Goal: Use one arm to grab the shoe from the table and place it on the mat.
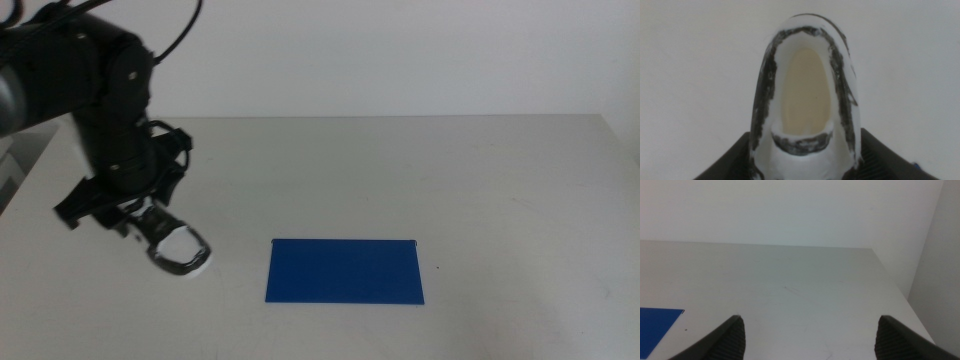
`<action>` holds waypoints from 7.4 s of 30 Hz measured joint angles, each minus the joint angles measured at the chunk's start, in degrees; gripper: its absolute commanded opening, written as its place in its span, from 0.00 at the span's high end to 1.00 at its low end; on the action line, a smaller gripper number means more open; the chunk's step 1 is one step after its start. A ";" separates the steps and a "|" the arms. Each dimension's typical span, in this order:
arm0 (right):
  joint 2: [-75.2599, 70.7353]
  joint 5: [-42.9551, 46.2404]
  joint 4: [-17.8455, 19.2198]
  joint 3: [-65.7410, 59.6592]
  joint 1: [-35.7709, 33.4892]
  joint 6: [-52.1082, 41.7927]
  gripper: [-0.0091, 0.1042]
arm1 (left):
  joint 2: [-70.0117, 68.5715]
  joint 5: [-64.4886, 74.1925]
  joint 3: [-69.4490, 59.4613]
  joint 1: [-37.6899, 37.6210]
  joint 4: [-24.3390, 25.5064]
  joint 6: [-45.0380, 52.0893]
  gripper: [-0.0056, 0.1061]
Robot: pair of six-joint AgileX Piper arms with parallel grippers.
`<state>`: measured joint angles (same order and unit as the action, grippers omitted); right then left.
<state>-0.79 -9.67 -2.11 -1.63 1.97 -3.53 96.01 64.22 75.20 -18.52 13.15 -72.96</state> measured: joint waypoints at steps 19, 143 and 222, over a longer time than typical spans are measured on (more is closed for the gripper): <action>0.00 0.00 0.00 0.00 0.00 0.00 0.33 | 20.79 5.74 26.80 -15.45 -2.15 7.00 0.86; 0.00 0.00 0.00 0.00 0.00 0.00 0.33 | 19.95 6.10 35.48 -19.69 -17.40 117.14 0.13; 0.00 0.00 0.00 0.00 0.00 0.00 0.33 | -96.65 -53.13 -76.83 18.55 -2.65 69.44 0.13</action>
<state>-0.79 -9.67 -2.11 -1.63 1.97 -3.53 -0.64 11.09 -1.63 0.03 10.50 -3.53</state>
